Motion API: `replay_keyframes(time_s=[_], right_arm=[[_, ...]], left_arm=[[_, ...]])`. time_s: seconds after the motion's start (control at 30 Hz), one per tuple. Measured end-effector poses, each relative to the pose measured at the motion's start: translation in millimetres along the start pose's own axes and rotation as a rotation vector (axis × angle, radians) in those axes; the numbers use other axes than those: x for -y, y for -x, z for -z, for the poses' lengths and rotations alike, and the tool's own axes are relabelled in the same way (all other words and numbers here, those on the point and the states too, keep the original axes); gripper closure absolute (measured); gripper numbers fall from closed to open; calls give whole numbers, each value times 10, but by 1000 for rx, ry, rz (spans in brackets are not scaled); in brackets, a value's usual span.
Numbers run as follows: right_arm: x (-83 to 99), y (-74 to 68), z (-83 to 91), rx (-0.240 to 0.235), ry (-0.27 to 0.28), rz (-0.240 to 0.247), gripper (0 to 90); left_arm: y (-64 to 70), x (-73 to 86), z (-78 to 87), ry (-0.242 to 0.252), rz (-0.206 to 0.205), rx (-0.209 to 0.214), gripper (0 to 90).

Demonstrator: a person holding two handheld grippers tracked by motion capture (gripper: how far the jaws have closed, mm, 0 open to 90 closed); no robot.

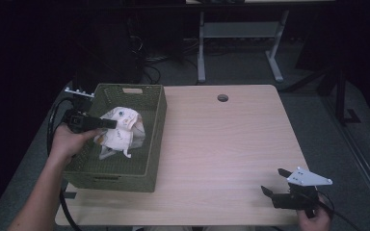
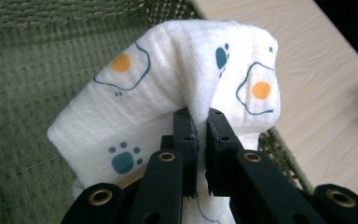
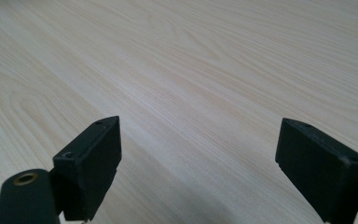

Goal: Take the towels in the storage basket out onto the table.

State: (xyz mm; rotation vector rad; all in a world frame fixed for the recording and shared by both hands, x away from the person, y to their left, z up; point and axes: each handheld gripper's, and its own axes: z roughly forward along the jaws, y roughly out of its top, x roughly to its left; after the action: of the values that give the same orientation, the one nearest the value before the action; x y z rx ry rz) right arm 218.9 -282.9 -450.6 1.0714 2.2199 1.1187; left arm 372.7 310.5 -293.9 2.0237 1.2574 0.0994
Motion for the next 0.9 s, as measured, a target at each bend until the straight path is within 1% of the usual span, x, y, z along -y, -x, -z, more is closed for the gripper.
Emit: replay_keyframes(time_s=[0.07,0.1,0.2,0.23,0.33,0.37,0.43,0.47,0.63,0.73,0.9], right_arm=[[-1,-1,1,0,0,2,140],[-1,-1,1,0,0,2,140],[-1,-1,2,1,1,-1,140],[-1,0,1,0,1,1,140],[-1,-1,-1,1,-1,1,140],[-2,-2,-4,2,-1,3,140],[-3,-2,-2,2,0,3,140],[-3,-2,-1,3,0,1,140],[-3,-2,-2,3,0,2,140],[-3,-1,-1,3,0,1,140],[-2,4,3,5,2,0,140]], left_arm=[[3,-11,8,-5,-6,5,848],[4,-13,10,6,1,8,848],[2,-18,19,9,5,18,849],[-1,-19,34,22,14,26,849],[-4,-24,51,29,12,26,850],[-5,-31,67,39,17,37,850],[2,-41,84,49,23,44,850],[2,-47,95,53,21,51,850],[31,-79,129,61,14,53,850],[58,-107,150,72,15,64,850],[113,-169,178,85,6,81,850]])
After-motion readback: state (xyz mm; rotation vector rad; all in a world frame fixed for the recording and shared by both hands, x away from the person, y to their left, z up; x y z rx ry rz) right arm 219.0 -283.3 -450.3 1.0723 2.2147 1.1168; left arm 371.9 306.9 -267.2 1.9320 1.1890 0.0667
